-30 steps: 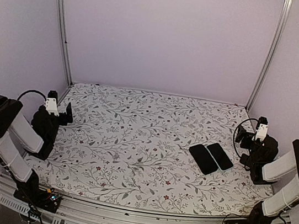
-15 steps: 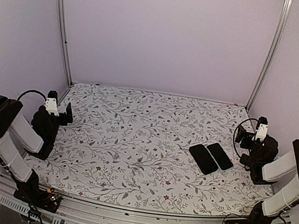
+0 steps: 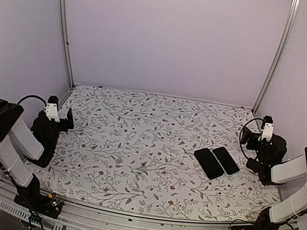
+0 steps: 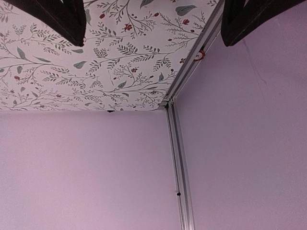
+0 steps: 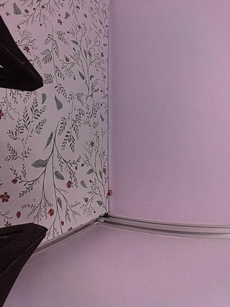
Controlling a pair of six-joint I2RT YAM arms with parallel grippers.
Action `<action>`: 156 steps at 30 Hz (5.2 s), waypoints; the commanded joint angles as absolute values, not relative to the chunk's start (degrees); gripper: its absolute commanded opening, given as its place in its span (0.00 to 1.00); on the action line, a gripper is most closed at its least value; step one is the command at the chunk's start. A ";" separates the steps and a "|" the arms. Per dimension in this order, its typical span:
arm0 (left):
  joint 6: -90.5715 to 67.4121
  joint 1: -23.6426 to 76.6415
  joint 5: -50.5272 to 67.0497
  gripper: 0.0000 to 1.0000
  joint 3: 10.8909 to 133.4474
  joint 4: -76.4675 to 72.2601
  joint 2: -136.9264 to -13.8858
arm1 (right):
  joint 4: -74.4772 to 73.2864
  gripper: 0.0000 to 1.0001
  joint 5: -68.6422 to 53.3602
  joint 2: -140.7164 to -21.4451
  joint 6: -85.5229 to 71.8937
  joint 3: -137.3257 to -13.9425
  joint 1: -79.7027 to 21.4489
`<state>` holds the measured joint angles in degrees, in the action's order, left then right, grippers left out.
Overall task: Take the phone out of the phone case
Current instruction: Adjust the phone with the phone case at the center of the board, then pick up the phone with the phone case at the center of the board.
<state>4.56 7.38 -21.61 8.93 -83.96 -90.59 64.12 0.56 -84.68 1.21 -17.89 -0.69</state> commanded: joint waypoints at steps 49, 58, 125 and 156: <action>-36.62 33.71 -20.97 0.99 62.87 8.21 -82.01 | -9.82 0.99 -12.20 -67.50 -29.84 -35.57 -21.73; -36.66 33.05 -15.05 0.99 60.45 3.60 -81.39 | -19.27 0.99 -15.16 -64.23 -33.25 -32.96 -21.81; -42.09 27.84 -0.44 0.99 56.44 -2.81 -80.31 | -26.96 0.99 15.59 -93.30 -26.73 -54.69 -42.10; -45.79 27.87 7.28 0.99 55.70 -7.22 -84.99 | -24.21 0.81 12.85 -102.39 -24.88 -54.77 -41.22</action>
<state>-45.10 28.32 3.92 55.96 -4.14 -83.79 -22.46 10.96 -99.74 -25.36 -53.84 -40.14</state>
